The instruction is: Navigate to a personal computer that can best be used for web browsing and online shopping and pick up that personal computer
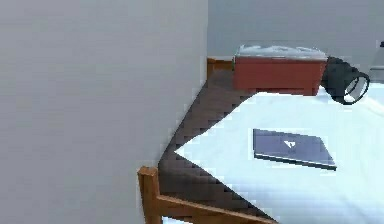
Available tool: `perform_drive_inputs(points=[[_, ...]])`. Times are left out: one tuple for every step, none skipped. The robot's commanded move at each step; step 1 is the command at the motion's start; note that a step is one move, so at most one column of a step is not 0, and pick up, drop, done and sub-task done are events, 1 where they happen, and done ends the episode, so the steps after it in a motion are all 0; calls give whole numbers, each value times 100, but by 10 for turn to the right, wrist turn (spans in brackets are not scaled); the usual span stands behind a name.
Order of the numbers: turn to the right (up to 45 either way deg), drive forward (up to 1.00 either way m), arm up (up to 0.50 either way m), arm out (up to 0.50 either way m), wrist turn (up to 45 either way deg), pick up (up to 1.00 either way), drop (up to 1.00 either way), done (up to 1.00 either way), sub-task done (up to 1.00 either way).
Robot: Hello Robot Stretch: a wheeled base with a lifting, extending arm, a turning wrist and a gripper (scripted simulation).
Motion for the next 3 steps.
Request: perform_drive_inputs(points=[[0, 50, 0, 0, 0, 0, 0, 0, 0], [-360, 0, 0, 0, 0, 0, 0, 0, 0], [0, 0, 50, 0, 0, 0, 0, 0, 0]])
